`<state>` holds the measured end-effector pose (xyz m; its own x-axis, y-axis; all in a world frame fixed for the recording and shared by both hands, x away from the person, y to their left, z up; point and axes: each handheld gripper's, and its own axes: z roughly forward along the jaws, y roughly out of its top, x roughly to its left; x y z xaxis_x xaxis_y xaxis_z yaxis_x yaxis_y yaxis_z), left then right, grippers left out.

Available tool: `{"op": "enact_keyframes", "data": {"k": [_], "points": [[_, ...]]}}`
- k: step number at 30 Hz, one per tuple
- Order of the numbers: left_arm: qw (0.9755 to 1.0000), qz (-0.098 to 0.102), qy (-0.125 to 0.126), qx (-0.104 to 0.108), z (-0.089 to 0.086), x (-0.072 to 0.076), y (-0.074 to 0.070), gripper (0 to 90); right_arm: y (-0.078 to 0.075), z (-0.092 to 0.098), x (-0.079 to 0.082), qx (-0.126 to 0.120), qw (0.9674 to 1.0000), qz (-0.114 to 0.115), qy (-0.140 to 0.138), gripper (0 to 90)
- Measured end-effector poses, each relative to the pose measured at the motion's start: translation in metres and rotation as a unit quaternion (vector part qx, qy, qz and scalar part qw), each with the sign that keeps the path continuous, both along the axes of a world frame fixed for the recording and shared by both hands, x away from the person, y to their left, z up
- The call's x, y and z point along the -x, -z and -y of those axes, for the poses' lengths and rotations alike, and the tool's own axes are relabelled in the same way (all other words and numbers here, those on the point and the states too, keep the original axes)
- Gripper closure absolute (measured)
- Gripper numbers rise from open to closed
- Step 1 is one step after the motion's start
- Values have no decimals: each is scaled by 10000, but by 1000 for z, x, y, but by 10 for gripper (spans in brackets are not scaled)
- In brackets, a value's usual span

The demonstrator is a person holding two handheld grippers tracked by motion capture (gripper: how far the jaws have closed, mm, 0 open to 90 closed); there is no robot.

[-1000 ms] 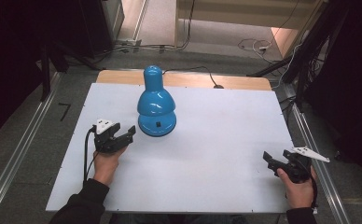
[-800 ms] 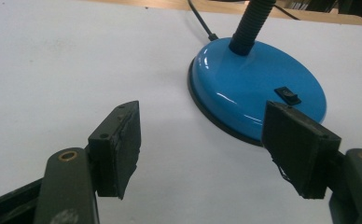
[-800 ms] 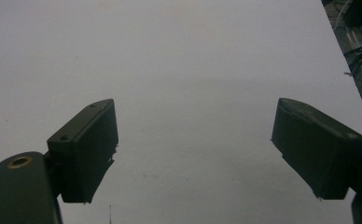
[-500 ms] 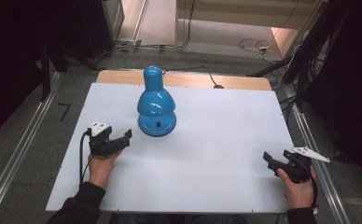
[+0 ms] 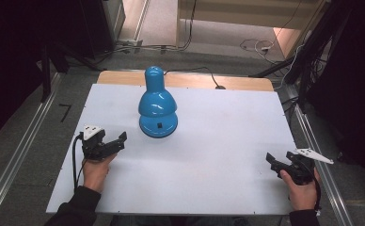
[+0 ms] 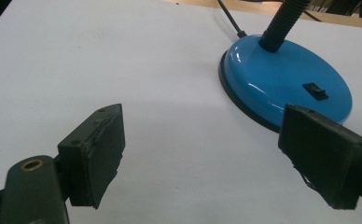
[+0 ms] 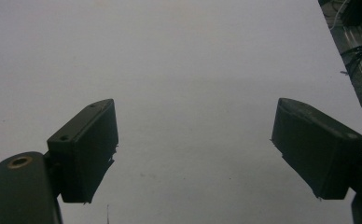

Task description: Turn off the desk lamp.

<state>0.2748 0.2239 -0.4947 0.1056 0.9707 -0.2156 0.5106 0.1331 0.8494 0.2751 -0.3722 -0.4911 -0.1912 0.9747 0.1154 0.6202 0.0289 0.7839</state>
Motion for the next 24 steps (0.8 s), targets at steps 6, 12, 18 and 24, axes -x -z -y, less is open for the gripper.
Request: {"op": "enact_keyframes", "data": {"k": [6, 12, 18, 24], "points": [[10000, -23, -31, -54, -4, 4, 1, 139, 0, 0, 0, 14, 10000, 14, -10, 133], [9999, 43, -62, -93, -7, 11, -2, 138, 0, 0, 0, 0, 10000, -5, -5, 133], [9999, 65, -58, -112, -11, 18, -3, 139, 0, 0, 0, 18, 10000, 12, -12, 133], [9998, 76, -70, -143, -15, 24, -4, 138, 0, -1, 0, 25, 10000, -5, -2, 133]]}}
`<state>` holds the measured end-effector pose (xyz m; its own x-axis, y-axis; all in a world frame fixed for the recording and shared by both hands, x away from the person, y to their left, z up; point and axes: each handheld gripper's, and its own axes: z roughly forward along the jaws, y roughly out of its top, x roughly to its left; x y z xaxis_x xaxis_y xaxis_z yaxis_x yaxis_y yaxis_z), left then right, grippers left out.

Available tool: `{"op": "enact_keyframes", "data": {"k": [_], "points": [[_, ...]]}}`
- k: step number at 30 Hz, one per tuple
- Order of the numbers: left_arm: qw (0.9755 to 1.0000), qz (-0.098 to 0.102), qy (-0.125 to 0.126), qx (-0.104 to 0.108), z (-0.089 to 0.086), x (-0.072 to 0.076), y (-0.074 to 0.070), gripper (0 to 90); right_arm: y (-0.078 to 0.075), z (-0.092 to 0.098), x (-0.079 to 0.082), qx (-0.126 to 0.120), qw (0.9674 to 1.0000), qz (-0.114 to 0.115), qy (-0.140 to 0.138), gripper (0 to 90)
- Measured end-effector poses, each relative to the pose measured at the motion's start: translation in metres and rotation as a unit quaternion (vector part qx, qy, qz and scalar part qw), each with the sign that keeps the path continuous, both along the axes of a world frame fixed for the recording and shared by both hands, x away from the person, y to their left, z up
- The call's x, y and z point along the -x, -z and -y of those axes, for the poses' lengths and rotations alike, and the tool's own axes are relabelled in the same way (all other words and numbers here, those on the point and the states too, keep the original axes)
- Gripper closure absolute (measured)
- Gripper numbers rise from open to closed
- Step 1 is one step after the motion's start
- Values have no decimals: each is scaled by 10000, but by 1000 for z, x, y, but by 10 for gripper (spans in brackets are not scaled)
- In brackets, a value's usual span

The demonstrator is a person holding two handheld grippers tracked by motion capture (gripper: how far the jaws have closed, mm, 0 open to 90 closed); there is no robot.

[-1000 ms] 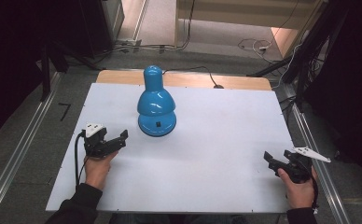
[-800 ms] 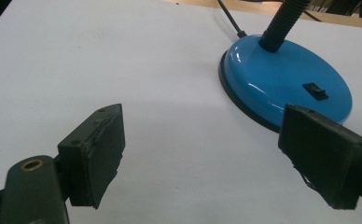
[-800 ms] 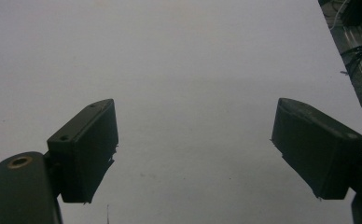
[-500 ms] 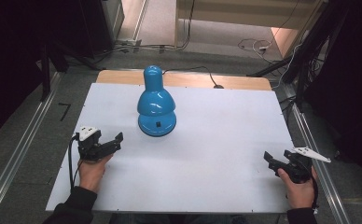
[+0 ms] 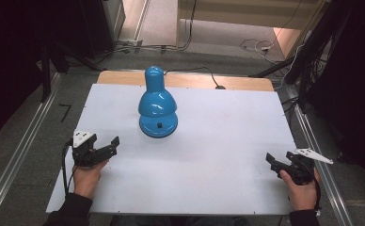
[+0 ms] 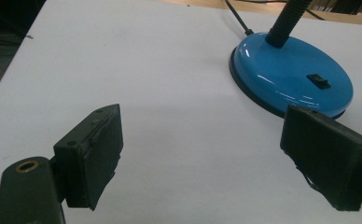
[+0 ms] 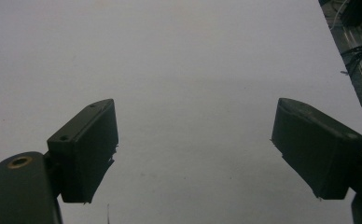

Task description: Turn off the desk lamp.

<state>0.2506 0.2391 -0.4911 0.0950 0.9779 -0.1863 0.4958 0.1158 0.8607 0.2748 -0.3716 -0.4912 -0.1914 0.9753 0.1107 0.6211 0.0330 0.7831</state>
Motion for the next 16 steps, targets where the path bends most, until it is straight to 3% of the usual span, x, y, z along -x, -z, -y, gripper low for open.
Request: {"op": "enact_keyframes", "data": {"k": [12, 14, 16], "points": [[9998, -28, -185, -1, -21, 21, 1, 137, 2, 2, -1, 25, 10000, -26, 28, 133], [9998, -59, -165, 74, -25, 26, 2, 126, 4, 3, -2, 85, 9999, -43, 55, 132], [9995, -57, -115, 288, -30, 30, 4, 108, 9, 4, -5, 135, 9998, -145, 88, 123]]}}
